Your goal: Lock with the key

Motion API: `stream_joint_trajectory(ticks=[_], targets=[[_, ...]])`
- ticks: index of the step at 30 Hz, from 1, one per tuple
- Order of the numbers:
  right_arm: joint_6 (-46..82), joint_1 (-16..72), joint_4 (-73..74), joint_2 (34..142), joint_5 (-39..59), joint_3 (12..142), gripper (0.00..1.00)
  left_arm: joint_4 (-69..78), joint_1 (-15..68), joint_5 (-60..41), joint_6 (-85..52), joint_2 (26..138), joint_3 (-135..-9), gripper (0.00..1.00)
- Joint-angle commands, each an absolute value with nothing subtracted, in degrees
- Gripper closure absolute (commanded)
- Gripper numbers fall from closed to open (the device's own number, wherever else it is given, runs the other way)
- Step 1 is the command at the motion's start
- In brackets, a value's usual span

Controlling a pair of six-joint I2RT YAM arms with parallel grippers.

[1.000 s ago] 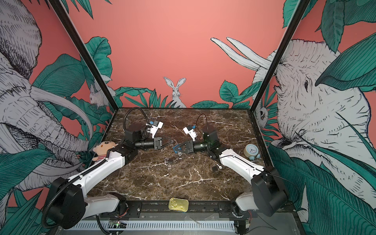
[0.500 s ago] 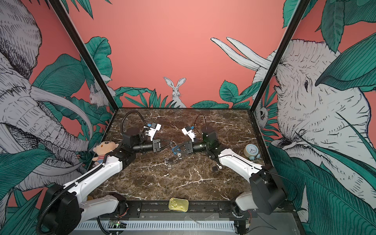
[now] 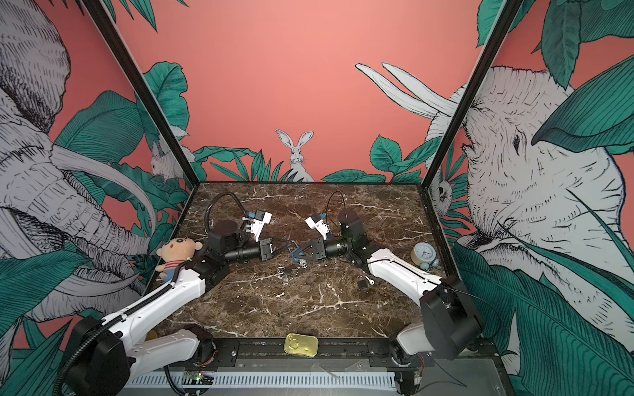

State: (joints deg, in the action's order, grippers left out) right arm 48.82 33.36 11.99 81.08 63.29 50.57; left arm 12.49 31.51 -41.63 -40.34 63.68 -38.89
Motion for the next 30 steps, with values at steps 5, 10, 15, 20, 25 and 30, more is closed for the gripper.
stream_joint_trajectory(ticks=[5, 10, 15, 20, 25, 30], targets=[[47.99, 32.96, 24.94, 82.64, 56.14, 56.49, 1.00, 10.35, 39.81, -48.85, -44.50, 61.81, -33.42, 1.00], [48.41, 32.96, 25.94, 83.89, 56.05, 57.19, 1.00, 11.72, 43.26, -47.46, -46.00, 60.14, -31.93, 1.00], [48.69, 32.96, 26.94, 84.97, 56.09, 58.14, 1.00, 13.20, 45.29, -46.76, -47.08, 59.71, -30.82, 1.00], [48.69, 32.89, 27.51, 86.02, 55.90, 58.71, 1.00, 14.59, 47.42, -46.33, -47.83, 60.28, -30.28, 1.00], [49.32, 32.87, 28.49, 86.77, 56.23, 58.48, 1.00, 14.78, 47.82, -43.67, -47.53, 59.38, -29.75, 1.00], [50.39, 33.03, 30.31, 86.66, 58.47, 55.36, 1.00, 6.68, 45.43, -41.13, -41.55, 58.05, -34.74, 1.00]])
